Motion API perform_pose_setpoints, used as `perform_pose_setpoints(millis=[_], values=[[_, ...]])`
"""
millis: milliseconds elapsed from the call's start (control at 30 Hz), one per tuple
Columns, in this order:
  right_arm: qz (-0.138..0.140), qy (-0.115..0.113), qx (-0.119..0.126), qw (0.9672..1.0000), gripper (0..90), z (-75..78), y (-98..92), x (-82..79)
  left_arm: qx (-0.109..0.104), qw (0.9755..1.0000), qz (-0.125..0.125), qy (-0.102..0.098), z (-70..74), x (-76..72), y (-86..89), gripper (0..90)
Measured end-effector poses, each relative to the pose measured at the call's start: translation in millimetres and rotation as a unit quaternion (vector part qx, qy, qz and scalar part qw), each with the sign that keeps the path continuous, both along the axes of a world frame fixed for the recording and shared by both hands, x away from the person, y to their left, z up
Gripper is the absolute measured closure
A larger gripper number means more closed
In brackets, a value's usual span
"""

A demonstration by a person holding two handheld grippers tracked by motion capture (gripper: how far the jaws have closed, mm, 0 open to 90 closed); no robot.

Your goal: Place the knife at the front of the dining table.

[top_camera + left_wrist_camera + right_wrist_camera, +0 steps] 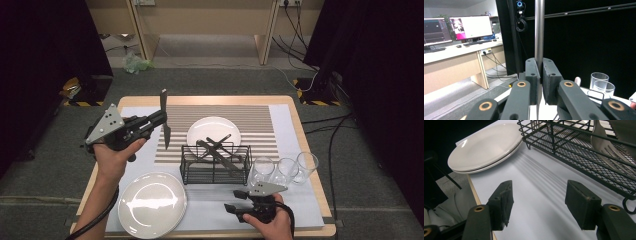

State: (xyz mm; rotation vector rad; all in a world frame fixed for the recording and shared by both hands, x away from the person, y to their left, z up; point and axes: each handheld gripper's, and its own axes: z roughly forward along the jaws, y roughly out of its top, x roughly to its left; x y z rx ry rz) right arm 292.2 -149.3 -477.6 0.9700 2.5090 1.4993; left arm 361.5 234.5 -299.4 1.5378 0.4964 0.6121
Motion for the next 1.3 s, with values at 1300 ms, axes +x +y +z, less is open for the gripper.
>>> perform_pose_setpoints(millis=[1300], values=[[-0.001, 0.001, 0.000, 1.0000, 39.5, -0.5, 0.4, 0.1, -0.001, 0.9996, 0.023, 0.018, -13.6, 4.4, 14.3, 83.5]])
